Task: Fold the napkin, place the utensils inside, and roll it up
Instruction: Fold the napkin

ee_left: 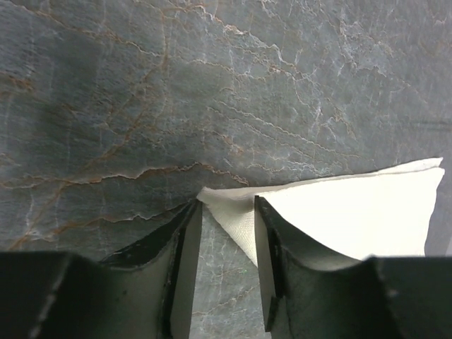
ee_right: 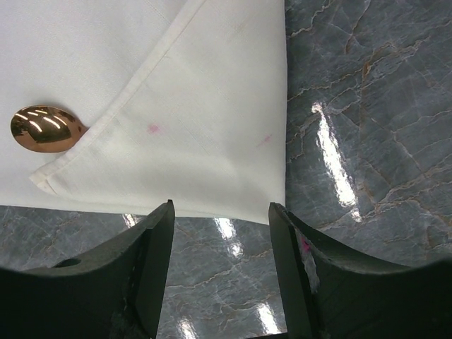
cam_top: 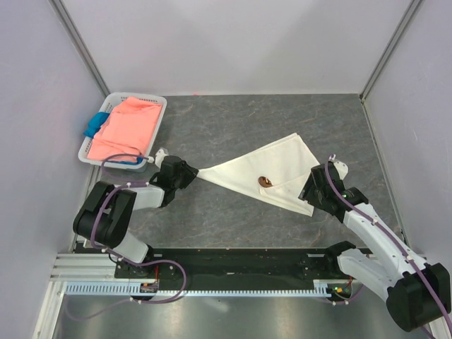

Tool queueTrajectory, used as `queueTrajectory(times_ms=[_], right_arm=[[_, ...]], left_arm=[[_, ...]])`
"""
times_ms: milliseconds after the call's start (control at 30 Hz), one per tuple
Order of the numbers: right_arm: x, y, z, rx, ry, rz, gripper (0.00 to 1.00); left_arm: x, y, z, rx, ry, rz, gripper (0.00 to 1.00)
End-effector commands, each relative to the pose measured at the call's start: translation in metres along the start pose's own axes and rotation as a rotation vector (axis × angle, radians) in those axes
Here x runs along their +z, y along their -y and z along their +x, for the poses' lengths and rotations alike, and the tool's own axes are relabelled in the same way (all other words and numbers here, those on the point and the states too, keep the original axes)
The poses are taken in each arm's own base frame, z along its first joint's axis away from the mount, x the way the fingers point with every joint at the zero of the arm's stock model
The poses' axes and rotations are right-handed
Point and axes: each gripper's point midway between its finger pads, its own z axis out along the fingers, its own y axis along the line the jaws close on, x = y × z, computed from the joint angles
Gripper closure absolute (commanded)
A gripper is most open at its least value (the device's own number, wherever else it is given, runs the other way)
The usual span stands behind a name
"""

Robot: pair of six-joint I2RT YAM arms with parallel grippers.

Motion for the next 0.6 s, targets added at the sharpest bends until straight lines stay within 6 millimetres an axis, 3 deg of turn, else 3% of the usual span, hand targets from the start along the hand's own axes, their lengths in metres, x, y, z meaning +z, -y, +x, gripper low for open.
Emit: queueTrajectory(times_ms=[0, 233, 300, 333, 367, 433, 567], right_arm=[[-0.005, -0.014, -0.014, 0.007, 0.032, -0.048, 0.36], [-0.006, -0.014, -0.015, 0.006, 0.04, -0.054, 0.36], [-0.007, -0.015, -0.016, 0.01, 0.041, -0.056, 0.36], [-0.007, -0.015, -0.017, 0.009, 0.042, -0.057, 0.36], [-0.008, -0.016, -0.018, 0.009, 0.044, -0.059, 0.36], [-0.009, -0.017, -0.018, 0.006, 0.045, -0.063, 0.36], [-0.01, -0.016, -0.022, 0.002, 0.059, -0.061, 0.36]], left_arm=[[0.008, -0.012, 0.0, -0.003, 0.012, -0.063, 0.59], [0.013, -0.011, 0.003, 0.024, -0.006, -0.063, 0.76], [0.013, -0.01, 0.003, 0.033, -0.007, -0.059, 0.84], [0.014, -0.011, 0.003, 0.046, -0.008, -0.06, 0.96], [0.014, -0.01, 0.002, 0.057, -0.006, -0.056, 0.98], [0.014, -0.004, -0.001, 0.095, -0.001, -0.035, 0.98], [0.01, 0.033, -0.005, 0.204, -0.007, 0.109, 0.98]])
